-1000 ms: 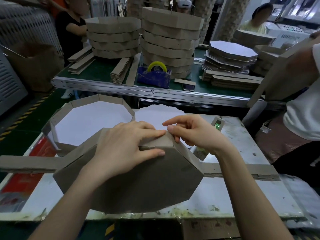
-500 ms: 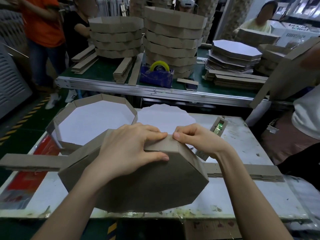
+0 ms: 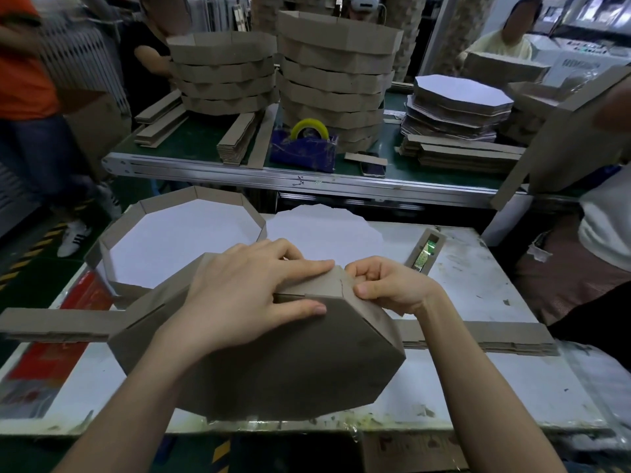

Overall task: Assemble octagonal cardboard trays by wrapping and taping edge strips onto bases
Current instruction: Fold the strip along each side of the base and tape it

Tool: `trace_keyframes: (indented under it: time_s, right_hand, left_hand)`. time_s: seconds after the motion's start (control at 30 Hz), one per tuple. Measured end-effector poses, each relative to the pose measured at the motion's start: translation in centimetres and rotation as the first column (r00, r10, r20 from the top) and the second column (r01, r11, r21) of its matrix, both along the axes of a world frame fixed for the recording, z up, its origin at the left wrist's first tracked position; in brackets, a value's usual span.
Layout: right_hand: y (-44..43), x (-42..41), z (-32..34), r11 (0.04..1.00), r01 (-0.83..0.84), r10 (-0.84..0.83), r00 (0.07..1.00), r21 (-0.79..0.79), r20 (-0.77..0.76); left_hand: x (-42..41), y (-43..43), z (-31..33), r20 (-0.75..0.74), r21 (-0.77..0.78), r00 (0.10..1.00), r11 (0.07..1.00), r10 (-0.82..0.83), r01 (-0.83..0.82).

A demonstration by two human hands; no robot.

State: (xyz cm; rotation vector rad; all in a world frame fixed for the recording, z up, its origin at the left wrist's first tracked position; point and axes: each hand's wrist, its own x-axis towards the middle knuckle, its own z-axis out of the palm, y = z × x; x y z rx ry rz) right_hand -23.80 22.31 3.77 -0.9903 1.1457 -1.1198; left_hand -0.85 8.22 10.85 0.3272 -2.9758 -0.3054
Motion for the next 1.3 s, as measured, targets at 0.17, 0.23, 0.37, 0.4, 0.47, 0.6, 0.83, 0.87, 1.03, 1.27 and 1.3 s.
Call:
trace_keyframes:
  time_s: [0.17, 0.23, 0.37, 0.4, 0.47, 0.6, 0.83, 0.87, 1.03, 1.27, 1.3]
  right_hand:
    - [0.1, -4.4, -4.7, 0.661, 0.742, -0.724, 0.669, 0.107, -0.167]
    - [0.2, -5.7, -7.1, 0.253, 0.964, -0.796, 0.259, 0.087, -0.547]
    - [1.1, -7.7, -10.5, 0.089, 0.983, -0.573, 0.183, 0.162, -0.799]
    - [1.2, -8.2, -11.0, 0.079, 0.982, -0.579, 0.186, 0.173, -0.794]
    - [1.0, -8.9, -11.7, 0.058, 0.984, -0.595, 0.171, 0.171, -0.785]
    - [0.1, -10.0, -12.5, 0.044, 0.986, -0.604, 0.154, 0.16, -0.782]
    - [-1.2, -11.0, -13.0, 0.011, 0.984, -0.635, 0.143, 0.176, -0.759]
    - [-1.2, -11.2, -13.0, 0.027, 0.982, -0.635, 0.16, 0.185, -0.756]
    - [0.9, -12.5, -13.0, 0.073, 0.982, -0.611, 0.181, 0.173, -0.77]
    - [2.3, -14.1, -12.1, 0.101, 0.955, -0.594, 0.284, 0.28, -0.753]
    - [2.2, -14.3, -12.1, 0.088, 0.952, -0.636, 0.281, 0.294, -0.719]
  left_hand:
    - [0.2, -1.0, 0.1, -0.005, 0.015, 1.0, 0.999, 0.029, -0.029]
    - [0.1, -1.0, 0.1, -0.004, -0.007, 1.0, 1.0, 0.03, -0.03]
    - [-0.1, -0.7, 0.0, 0.002, 0.0, 1.0, 1.0, 0.027, -0.027]
    - [-0.2, -0.8, 0.0, 0.002, 0.0, 1.0, 1.0, 0.027, -0.027]
    - [-0.2, -0.9, 0.0, -0.005, 0.017, 1.0, 1.0, 0.024, -0.024]
    - [-0.5, -1.1, -0.1, -0.007, 0.029, 1.0, 0.999, 0.018, -0.018]
    - [-1.6, -1.6, -0.1, -0.019, 0.057, 1.0, 0.998, 0.019, -0.018]
    - [-1.6, -1.6, -0.1, -0.026, 0.072, 0.999, 0.997, 0.021, -0.019]
    - [-2.2, -1.7, -0.2, -0.028, 0.09, 0.999, 0.996, 0.03, -0.028]
    - [-2.8, -1.6, -0.2, -0.019, 0.061, 0.998, 0.996, 0.062, -0.061]
    - [-2.8, -1.6, -0.2, -0.021, 0.059, 0.998, 0.996, 0.067, -0.066]
